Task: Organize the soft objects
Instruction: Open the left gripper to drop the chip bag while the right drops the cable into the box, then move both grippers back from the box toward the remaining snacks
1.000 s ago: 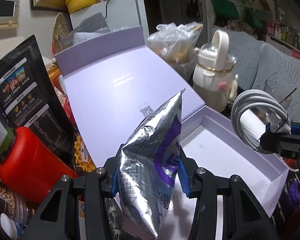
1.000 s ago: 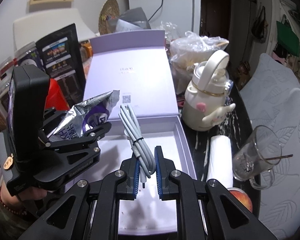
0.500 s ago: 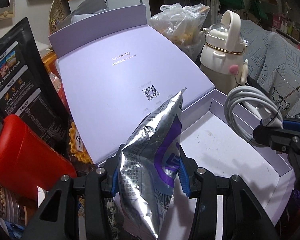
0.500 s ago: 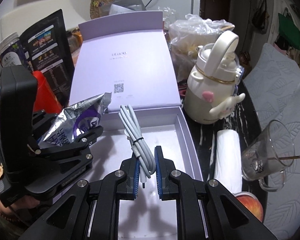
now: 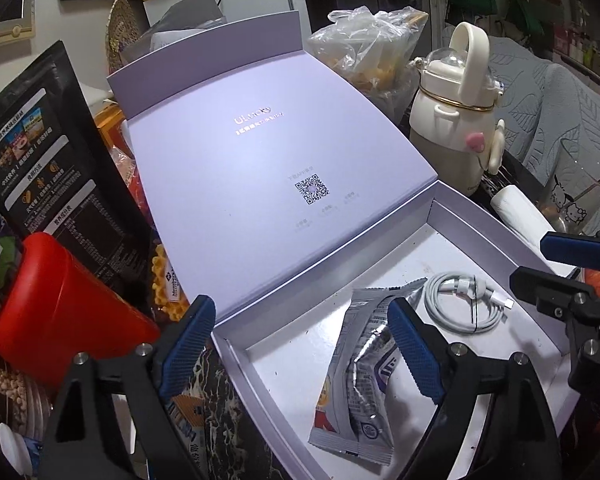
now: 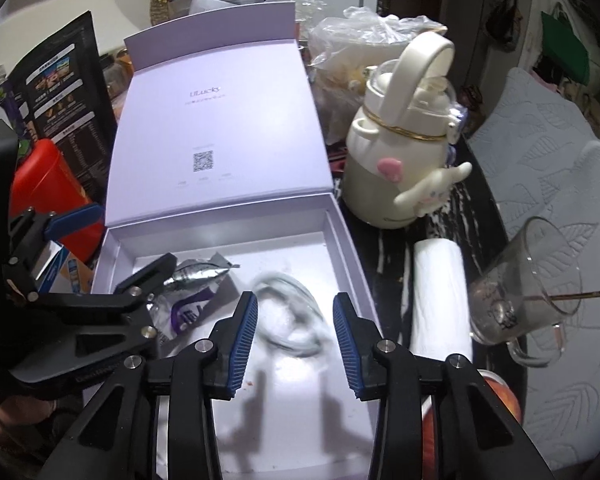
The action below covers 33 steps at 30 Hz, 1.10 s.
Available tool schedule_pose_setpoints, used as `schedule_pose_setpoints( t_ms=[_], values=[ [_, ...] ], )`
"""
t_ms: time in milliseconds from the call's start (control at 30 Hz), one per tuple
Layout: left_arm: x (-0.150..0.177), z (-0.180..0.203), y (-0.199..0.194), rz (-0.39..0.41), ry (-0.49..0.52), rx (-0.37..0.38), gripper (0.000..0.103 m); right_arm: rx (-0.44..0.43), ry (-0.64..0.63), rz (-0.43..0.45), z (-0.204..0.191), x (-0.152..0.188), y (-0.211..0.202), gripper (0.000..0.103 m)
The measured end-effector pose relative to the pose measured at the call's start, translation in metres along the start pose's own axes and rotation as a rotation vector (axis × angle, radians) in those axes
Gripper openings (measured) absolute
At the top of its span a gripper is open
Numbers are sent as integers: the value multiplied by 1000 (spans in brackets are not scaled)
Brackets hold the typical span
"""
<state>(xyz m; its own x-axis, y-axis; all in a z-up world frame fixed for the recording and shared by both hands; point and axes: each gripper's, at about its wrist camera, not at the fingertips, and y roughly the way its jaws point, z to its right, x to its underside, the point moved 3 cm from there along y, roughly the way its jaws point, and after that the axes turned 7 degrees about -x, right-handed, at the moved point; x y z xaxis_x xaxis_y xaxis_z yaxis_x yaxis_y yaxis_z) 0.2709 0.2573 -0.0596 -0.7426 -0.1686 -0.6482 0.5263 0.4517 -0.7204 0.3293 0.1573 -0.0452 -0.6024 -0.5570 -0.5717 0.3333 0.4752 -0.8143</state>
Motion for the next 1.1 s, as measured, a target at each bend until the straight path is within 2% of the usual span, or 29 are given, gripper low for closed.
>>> schedule_pose_setpoints(
  t_ms=[267,433,900,967,1100],
  values=[
    [-6,4,-29,63,1,17,89,29,-12,35,1,0,-22,39],
    [-11,1,-61,129,0,15,89,41,-20,76,0,0,-45,39],
    [-14,-11,-155,270,-19,12,89,78,-50,239,-21,9,-134,41],
    [-12,-12,-167,286,-23,22,89,84,-55,262,-24,12,-149,45],
    [-8,-14,-194,315,-29,50,89,107,-69,303,-31,22,-175,46]
  ],
)
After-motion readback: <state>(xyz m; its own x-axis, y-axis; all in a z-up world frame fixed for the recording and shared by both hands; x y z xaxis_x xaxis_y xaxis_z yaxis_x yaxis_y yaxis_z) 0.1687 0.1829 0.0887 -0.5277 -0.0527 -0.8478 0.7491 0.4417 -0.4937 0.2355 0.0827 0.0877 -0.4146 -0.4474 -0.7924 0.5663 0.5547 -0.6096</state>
